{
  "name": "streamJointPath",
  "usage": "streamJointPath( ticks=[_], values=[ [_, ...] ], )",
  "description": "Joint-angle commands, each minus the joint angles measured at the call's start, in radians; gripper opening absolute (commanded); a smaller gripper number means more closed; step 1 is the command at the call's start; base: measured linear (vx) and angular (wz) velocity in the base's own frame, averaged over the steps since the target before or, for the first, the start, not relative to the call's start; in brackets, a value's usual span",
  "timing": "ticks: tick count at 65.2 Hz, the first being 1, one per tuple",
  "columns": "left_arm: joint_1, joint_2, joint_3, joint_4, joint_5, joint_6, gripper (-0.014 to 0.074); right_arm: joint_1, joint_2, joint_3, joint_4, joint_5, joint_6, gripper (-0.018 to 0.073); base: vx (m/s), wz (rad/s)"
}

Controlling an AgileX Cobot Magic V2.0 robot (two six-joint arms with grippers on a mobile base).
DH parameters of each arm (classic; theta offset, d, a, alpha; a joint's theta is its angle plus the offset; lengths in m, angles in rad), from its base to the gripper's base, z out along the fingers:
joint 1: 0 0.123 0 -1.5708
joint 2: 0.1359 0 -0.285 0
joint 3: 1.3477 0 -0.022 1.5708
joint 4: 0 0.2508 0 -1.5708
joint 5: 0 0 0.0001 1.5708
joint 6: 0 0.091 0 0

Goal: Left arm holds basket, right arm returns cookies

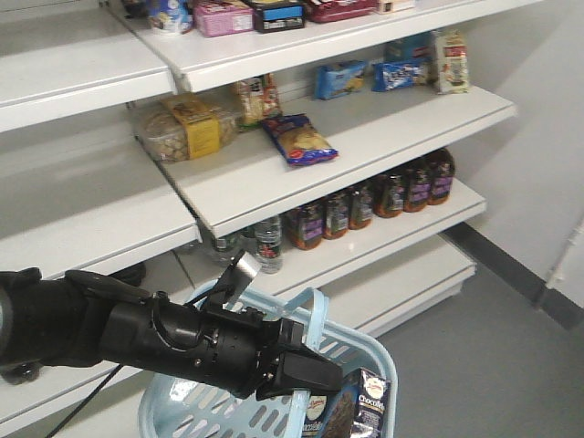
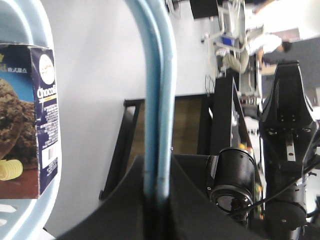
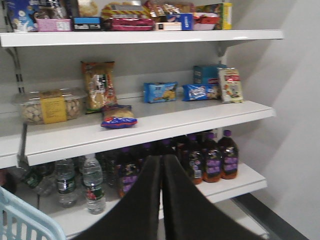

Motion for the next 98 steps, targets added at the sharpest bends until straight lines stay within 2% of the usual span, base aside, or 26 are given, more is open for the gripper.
streamJointPath(
  ticks=[1, 62, 98],
  values=[
    [-0.006, -0.051, -0.022, -0.067, 0.074, 0.011, -0.0006, 0.0, -0.01, -0.002, -0.008, -0.071, 0.001, -0.0008, 0.17, 0.64],
    [-0.006, -0.051, -0.022, -0.067, 0.074, 0.011, -0.0006, 0.0, -0.01, -0.002, -0.008, -0.071, 0.001, -0.0008, 0.13, 0.48],
    [-0.006, -0.051, -0.022, -0.067, 0.074, 0.011, -0.0006, 0.0, -0.01, -0.002, -0.008, -0.071, 0.001, -0.0008, 0.09, 0.14]
  ],
)
